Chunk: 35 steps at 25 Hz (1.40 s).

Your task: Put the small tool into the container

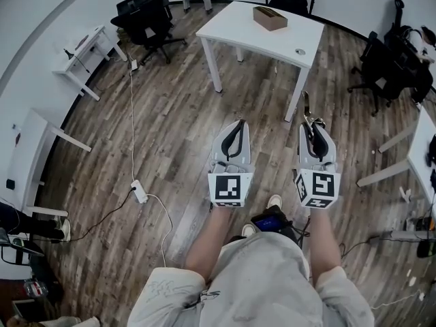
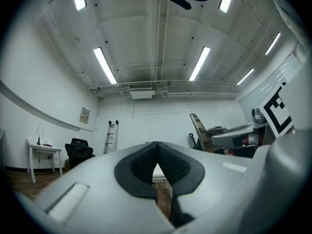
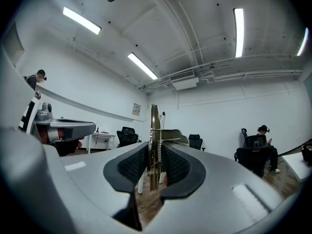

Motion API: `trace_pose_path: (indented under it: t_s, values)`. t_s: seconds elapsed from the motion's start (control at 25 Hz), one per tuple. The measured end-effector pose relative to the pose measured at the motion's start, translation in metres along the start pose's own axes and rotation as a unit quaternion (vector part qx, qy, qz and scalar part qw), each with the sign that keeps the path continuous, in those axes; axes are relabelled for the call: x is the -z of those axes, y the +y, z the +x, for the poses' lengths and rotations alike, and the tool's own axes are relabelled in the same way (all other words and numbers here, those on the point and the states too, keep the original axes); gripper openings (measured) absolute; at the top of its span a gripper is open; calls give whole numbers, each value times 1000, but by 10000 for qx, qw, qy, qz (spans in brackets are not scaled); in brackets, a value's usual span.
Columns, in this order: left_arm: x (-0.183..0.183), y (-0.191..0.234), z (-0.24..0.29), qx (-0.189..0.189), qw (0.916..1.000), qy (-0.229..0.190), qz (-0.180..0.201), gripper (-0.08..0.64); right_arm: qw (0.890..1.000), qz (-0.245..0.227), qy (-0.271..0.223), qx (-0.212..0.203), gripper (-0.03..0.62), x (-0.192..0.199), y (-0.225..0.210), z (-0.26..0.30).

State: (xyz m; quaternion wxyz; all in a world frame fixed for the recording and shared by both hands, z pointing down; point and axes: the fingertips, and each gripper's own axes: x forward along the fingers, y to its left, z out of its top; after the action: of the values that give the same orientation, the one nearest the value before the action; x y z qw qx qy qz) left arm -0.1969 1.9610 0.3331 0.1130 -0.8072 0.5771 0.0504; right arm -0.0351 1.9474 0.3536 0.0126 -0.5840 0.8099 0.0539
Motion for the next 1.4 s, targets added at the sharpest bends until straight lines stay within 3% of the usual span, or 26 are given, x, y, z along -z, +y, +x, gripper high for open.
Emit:
trace_pose_path:
  t_s: [0.2, 0.4, 0.88, 1.12, 1.28, 1.4]
  values:
    - [38, 8, 103, 13, 10000, 23, 84, 11, 10000, 52, -13, -10, 89, 25, -55, 93]
    - [50, 4, 246, 9, 9998, 15, 191, 10, 9999, 109, -20, 1, 89, 29, -146, 204]
    - [110, -73, 702, -62, 9995, 52, 299, 9, 9996, 261, -45, -136, 89, 59, -478, 530]
    - [173, -111, 882, -187, 9994, -31, 282, 9, 9995, 207, -88, -241, 89, 106, -614, 653]
    - [186, -119, 1040, -256, 9993, 13, 278, 9, 9993, 201, -42, -299, 89, 101, -718, 771]
    - [203, -110, 1115, -322, 9991, 53, 260, 9, 9992, 144, -17, -371, 89, 105, -756, 837]
